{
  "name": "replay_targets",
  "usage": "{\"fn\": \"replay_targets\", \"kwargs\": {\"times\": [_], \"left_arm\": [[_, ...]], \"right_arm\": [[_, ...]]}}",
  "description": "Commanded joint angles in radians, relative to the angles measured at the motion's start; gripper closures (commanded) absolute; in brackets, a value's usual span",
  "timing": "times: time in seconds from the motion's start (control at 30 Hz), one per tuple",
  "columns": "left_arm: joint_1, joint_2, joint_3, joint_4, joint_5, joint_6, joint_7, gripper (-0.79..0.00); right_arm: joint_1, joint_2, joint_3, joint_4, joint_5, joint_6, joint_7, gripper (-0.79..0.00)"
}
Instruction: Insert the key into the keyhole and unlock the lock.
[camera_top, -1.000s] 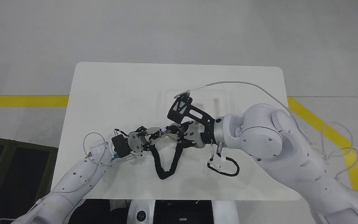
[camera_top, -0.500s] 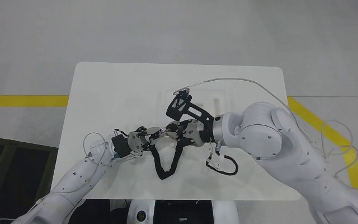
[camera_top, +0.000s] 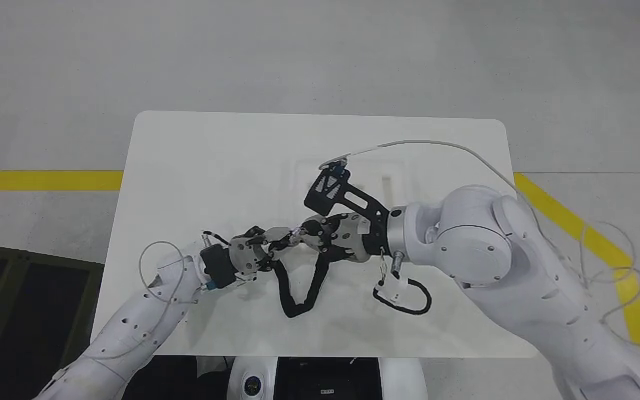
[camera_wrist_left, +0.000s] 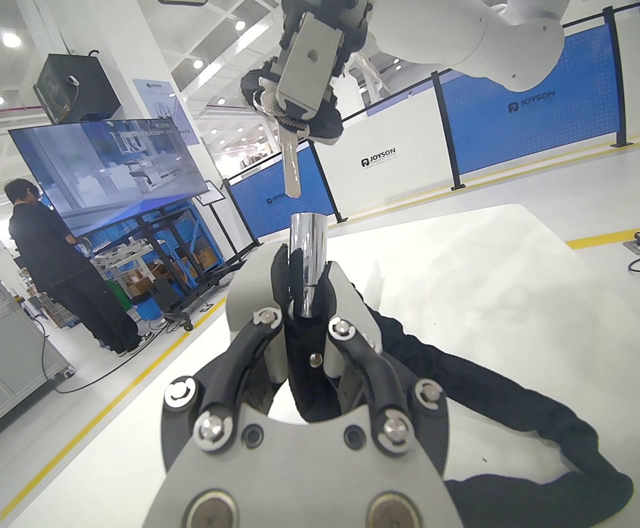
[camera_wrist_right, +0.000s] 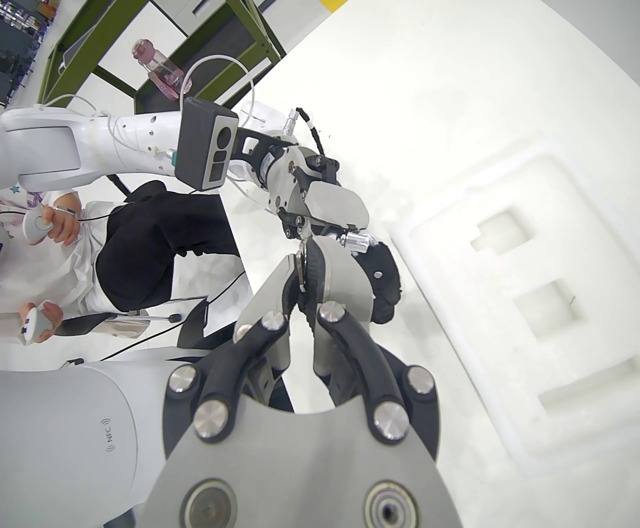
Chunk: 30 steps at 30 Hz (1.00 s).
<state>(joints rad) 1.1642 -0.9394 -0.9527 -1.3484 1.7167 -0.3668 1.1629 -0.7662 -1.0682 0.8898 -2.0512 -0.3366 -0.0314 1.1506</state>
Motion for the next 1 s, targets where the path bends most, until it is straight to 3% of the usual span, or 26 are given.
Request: {"fn": "replay_targets", "kwargs": {"times": [0.0,0.97], "left_arm": [[0.005,0.000,-0.006,0.001,-0.009,0.000,0.001,0.000],[0.008,-0.002,-0.009,0.004,-0.018,0.000,0.004,0.000]], "right_arm": [[-0.004,0.001,0.004,-0.003,-0.001,0.000,0.003,0.000],[0.003,-0.009,-0.015,0.013,-0.025,0.027,0.003,0.000]]}}
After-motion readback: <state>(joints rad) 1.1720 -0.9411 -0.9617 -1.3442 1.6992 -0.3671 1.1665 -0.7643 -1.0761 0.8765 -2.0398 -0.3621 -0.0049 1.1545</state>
